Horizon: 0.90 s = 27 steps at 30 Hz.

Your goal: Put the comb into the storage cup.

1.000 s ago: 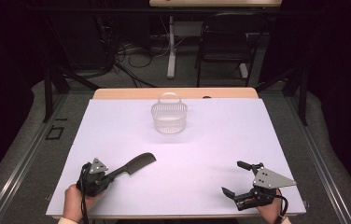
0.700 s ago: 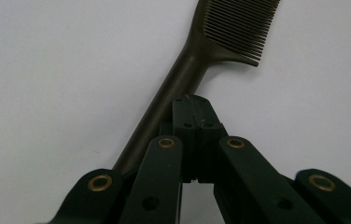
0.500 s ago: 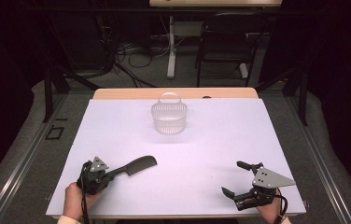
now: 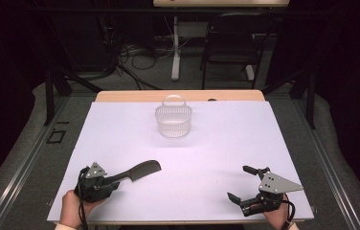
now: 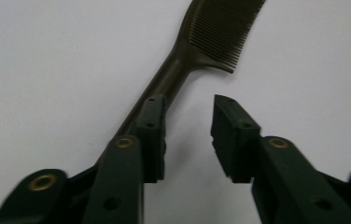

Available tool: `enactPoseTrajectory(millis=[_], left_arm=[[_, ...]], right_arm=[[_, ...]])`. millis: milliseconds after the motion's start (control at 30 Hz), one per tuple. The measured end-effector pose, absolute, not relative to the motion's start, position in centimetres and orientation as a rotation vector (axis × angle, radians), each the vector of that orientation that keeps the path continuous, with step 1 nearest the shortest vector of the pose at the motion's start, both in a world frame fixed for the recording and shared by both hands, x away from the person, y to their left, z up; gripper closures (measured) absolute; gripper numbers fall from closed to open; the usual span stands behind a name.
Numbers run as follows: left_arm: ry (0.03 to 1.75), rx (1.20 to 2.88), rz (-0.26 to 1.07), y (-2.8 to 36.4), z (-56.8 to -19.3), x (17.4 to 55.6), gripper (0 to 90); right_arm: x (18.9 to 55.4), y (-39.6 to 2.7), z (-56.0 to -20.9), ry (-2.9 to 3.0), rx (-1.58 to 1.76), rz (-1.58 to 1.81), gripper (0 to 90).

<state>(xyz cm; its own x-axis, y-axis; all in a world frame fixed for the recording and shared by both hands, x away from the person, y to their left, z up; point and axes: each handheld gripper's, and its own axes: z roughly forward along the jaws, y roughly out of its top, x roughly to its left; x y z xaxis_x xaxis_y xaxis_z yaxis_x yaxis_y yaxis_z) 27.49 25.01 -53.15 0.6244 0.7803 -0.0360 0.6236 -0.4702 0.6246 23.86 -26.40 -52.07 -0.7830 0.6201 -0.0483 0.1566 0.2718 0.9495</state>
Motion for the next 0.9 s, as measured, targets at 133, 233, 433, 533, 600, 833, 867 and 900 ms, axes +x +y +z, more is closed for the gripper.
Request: enactPoseTrajectory(millis=[133, 233, 433, 533, 600, 833, 867, 900], left_arm=[[1.076, 2.248, 0.330, 24.9, -52.5, 27.3, 50.4], [1.053, 2.275, 0.321, 24.8, -52.2, 27.4, 40.3], [1.023, 2.297, 0.335, 24.6, -51.5, 27.4, 26.0], [1.033, 2.301, 0.351, 24.5, -51.3, 27.5, 15.9], [1.024, 2.309, 0.355, 24.5, -51.2, 27.6, 13.5], [0.994, 2.358, 0.395, 24.5, -50.4, 28.2, 0.3], [0.990, 2.364, 0.399, 24.5, -50.3, 28.3, 0.2], [0.985, 2.376, 0.396, 24.4, -50.2, 28.5, 0.2]], right_arm=[[23.9, -26.4, -52.1, 2.139, 0.706, 1.522, 0.0], [23.9, -26.3, -52.1, 2.142, 0.702, 1.521, 0.0], [24.0, -26.3, -52.2, 2.146, 0.701, 1.515, 0.0], [24.0, -26.2, -52.2, 2.150, 0.696, 1.512, 0.0], [23.9, -26.2, -52.2, 2.149, 0.695, 1.512, 0.0], [23.9, -26.1, -52.3, 2.151, 0.697, 1.511, 0.0], [23.9, -26.1, -52.3, 2.151, 0.697, 1.507, 0.0], [23.9, -26.1, -52.3, 2.150, 0.696, 1.509, 0.0]])
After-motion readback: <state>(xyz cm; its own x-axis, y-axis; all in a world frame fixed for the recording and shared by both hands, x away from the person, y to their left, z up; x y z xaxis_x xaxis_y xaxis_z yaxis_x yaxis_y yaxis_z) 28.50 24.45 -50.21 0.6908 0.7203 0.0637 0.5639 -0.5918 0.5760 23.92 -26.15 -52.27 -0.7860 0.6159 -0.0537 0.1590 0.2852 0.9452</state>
